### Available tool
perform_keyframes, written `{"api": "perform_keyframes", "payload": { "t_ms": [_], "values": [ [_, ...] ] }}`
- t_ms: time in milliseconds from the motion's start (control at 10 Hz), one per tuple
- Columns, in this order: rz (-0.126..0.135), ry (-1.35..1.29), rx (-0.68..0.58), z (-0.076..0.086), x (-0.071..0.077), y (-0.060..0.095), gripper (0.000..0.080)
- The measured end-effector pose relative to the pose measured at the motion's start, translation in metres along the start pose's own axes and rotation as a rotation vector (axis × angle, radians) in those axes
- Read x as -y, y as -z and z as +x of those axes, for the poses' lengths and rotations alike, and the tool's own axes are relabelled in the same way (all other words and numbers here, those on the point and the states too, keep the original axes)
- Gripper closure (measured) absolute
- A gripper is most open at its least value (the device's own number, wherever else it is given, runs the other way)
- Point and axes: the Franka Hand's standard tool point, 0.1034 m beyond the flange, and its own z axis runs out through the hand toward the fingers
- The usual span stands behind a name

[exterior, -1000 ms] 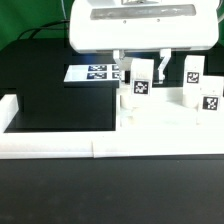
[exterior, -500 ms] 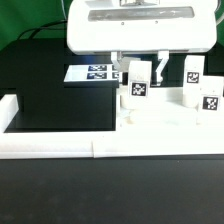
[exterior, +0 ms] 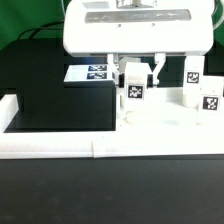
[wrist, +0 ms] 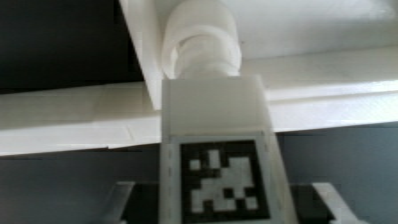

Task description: Assemble square table

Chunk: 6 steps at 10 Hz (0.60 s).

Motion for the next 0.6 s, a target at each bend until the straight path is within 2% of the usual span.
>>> {"api": "perform_keyframes", "payload": {
  "t_ms": [600],
  "values": [
    [-0.003,0.006,-0.002,-0.0048,0.0008,-0.0058,0.0509]
  ]
}}
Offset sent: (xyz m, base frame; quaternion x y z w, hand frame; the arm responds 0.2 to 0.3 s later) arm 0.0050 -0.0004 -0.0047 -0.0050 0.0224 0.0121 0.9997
